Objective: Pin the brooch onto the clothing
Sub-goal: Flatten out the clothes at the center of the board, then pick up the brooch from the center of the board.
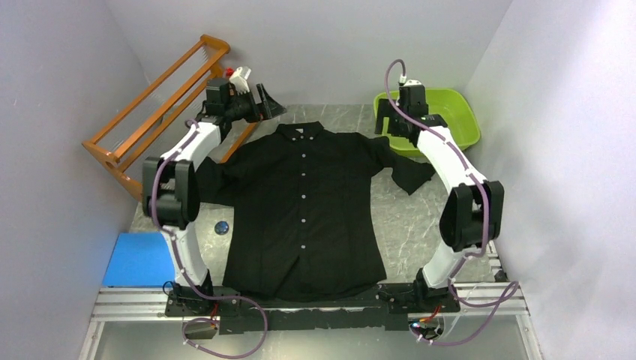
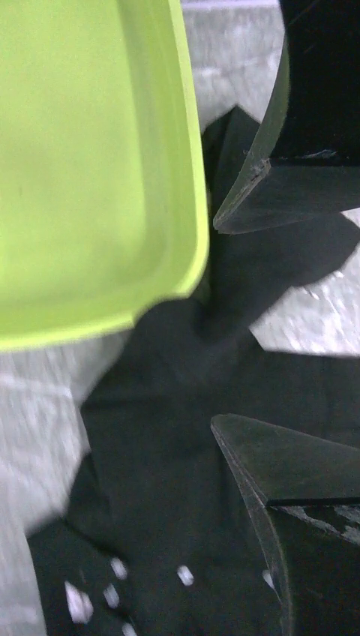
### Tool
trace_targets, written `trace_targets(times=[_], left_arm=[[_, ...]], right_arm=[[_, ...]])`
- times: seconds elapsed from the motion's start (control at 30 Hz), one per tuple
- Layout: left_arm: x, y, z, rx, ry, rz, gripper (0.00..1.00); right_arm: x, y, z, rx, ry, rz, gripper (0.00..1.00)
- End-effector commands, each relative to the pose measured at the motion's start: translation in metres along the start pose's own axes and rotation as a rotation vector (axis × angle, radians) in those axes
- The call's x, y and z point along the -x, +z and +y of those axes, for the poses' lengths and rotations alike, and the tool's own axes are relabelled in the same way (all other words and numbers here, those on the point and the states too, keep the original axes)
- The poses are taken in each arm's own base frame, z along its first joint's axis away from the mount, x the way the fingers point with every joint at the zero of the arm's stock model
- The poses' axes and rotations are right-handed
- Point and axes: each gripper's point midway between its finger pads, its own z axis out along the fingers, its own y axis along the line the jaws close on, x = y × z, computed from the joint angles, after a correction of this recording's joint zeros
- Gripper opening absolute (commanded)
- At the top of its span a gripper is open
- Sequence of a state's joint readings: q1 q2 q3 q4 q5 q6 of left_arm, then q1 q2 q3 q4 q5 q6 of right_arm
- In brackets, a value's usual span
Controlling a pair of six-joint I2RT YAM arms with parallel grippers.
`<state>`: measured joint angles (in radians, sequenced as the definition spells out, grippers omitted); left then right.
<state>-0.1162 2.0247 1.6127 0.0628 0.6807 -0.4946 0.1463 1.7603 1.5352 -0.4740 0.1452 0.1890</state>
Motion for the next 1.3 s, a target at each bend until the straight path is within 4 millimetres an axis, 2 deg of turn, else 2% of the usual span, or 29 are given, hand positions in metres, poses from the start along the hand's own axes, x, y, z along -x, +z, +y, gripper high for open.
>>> trace_targets(times=[0.0, 0.1, 0.17, 0.2, 0.27, 0.33, 0.37, 0.43, 0.57, 0.77, 0.9, 1.1, 1.27], left_arm=[[0.023, -0.042, -0.087, -0.043, 0.082, -0.095, 0.95], [-0.012, -0.059, -0.105, 0.004, 0.067, -0.043, 0.95], [-0.039, -0.072, -0.105, 0.067, 0.04, 0.002, 0.95], [-0.053, -0.081, -0.104, 0.099, 0.021, 0.026, 0.95], [-0.077, -0.099, -0.098, 0.161, -0.018, 0.052, 0.95], [-0.099, -0.119, -0.088, 0.238, -0.062, 0.065, 0.95], [-0.115, -0.13, -0.076, 0.299, -0.082, 0.079, 0.95], [-0.134, -0.154, -0.061, 0.41, -0.123, 0.083, 0.95], [-0.179, -0.193, -0.027, 0.625, -0.246, 0.14, 0.95], [-0.227, -0.226, 0.003, 0.819, -0.492, 0.183, 0.95], [-0.241, -0.253, 0.019, 1.004, -0.584, 0.181, 0.95], [-0.25, -0.289, 0.039, 1.277, -0.669, 0.18, 0.84], [-0.256, -0.302, 0.05, 1.4, -0.722, 0.195, 0.77]], right_arm=[[0.001, -0.052, 0.065, 0.242, -0.02, -0.061, 0.94], [-0.043, -0.066, 0.101, 0.402, -0.043, 0.008, 0.94], [-0.074, -0.07, 0.114, 0.485, -0.033, 0.063, 0.94], [-0.094, -0.068, 0.117, 0.523, -0.017, 0.106, 0.94], [-0.117, -0.065, 0.12, 0.553, 0.002, 0.16, 0.93], [-0.133, -0.057, 0.111, 0.529, 0.026, 0.192, 0.94], [-0.138, -0.053, 0.106, 0.522, 0.044, 0.207, 0.94], [-0.143, -0.049, 0.101, 0.532, 0.082, 0.229, 0.94], [-0.147, -0.057, 0.113, 0.608, 0.096, 0.233, 0.93], [-0.161, -0.066, 0.124, 0.663, 0.095, 0.255, 0.93], [-0.169, -0.072, 0.127, 0.681, 0.081, 0.266, 0.93], [-0.176, -0.074, 0.127, 0.685, 0.07, 0.27, 0.93], [-0.18, -0.074, 0.13, 0.69, 0.057, 0.283, 0.93]])
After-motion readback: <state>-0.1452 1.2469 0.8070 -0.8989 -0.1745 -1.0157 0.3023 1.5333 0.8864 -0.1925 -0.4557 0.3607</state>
